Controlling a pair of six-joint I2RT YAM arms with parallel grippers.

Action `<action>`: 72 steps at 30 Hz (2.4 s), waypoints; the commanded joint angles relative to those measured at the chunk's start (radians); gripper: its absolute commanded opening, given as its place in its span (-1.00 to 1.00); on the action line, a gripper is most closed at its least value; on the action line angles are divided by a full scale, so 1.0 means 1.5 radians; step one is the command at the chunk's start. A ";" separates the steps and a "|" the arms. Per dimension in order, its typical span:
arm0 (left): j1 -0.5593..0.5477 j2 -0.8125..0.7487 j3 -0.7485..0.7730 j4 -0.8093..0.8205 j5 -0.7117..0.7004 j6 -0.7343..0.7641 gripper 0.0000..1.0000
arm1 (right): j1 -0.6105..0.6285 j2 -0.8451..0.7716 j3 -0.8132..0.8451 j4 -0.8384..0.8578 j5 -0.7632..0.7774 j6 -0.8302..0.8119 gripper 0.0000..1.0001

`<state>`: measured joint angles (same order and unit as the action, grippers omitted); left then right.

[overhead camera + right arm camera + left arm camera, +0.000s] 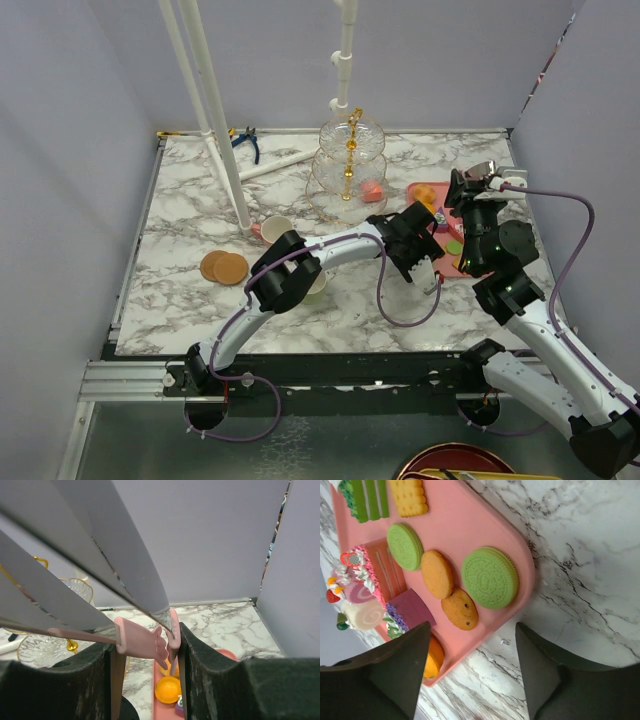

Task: Serve the afternoon tea
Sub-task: Move the tray at the center of the board.

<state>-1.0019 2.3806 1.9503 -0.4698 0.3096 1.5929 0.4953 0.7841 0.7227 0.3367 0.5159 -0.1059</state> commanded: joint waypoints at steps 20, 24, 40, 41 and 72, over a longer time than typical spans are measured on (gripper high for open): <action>-0.003 0.056 0.058 -0.193 -0.026 0.091 -0.07 | -0.005 -0.014 -0.003 0.026 0.046 0.002 -0.15; -0.004 0.047 0.039 -0.209 -0.042 0.115 -0.14 | -0.006 -0.012 -0.003 0.027 0.050 0.002 -0.15; 0.029 -0.009 -0.043 -0.248 -0.111 0.048 -0.72 | -0.007 0.009 -0.002 0.018 0.052 0.024 -0.15; 0.032 -0.019 -0.060 -0.249 -0.114 0.046 -0.73 | -0.008 0.010 -0.003 0.017 0.053 0.025 -0.15; 0.061 -0.266 -0.344 -0.205 -0.067 -0.068 0.34 | -0.051 0.207 -0.034 0.102 0.058 0.088 0.04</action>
<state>-0.9119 1.9644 1.3643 -0.6792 0.1032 1.7035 0.4408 1.0706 0.6670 0.4179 0.5934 -0.0147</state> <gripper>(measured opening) 0.595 0.523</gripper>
